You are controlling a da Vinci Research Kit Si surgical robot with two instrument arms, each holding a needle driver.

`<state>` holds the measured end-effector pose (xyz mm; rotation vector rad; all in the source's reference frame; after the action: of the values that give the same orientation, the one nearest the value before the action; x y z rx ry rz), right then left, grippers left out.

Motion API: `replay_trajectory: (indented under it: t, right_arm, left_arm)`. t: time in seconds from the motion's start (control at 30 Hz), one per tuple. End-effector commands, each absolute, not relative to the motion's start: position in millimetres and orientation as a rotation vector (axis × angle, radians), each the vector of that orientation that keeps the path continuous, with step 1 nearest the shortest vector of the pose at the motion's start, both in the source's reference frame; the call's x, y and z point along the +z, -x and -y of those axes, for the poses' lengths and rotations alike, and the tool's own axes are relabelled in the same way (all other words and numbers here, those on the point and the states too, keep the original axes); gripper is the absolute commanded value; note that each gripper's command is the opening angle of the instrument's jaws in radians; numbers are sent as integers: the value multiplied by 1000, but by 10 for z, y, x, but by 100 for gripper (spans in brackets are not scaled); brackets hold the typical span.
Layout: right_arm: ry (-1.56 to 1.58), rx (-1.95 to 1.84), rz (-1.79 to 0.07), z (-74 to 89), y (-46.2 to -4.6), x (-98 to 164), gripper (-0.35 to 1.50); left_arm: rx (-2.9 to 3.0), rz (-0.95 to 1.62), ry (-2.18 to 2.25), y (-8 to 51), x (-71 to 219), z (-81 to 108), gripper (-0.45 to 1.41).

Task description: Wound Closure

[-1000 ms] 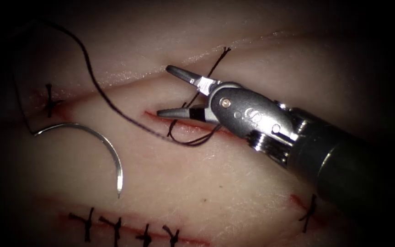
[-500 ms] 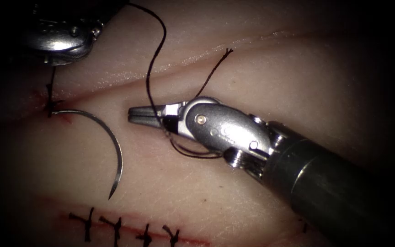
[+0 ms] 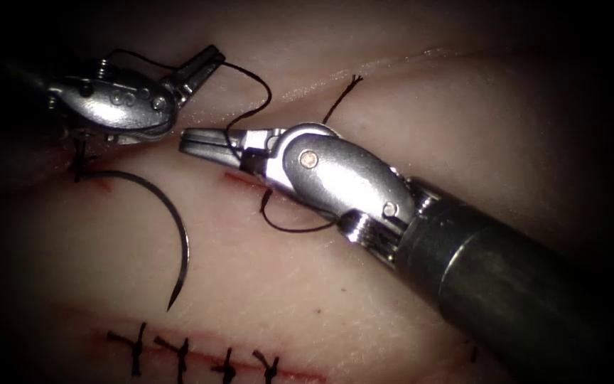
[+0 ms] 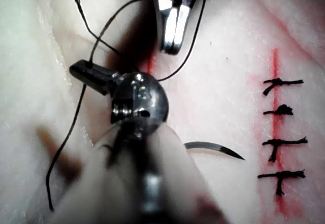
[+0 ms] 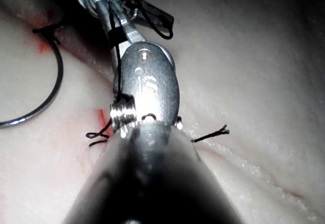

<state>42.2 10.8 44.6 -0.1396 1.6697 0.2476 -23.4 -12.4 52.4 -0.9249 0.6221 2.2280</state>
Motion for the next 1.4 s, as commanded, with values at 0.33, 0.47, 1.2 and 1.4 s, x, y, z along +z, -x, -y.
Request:
replay_trajectory:
  t: [0.33,0.47,1.2,1.4]
  right_arm:
    - [501,344,-1534,-111,-431,445,-35]
    - [531,391,-1416,-108,-433,451,-35]
    - [324,887,-1229,-73,-362,528,78]
    - [212,1160,-1230,-64,-352,540,42]
  left_arm:
    - [2228,-621,966,247,518,168,-45]
    - [2228,-616,987,256,503,189,-45]
    - [2291,-614,958,227,430,245,-45]
    - [2297,-622,944,222,428,247,-45]
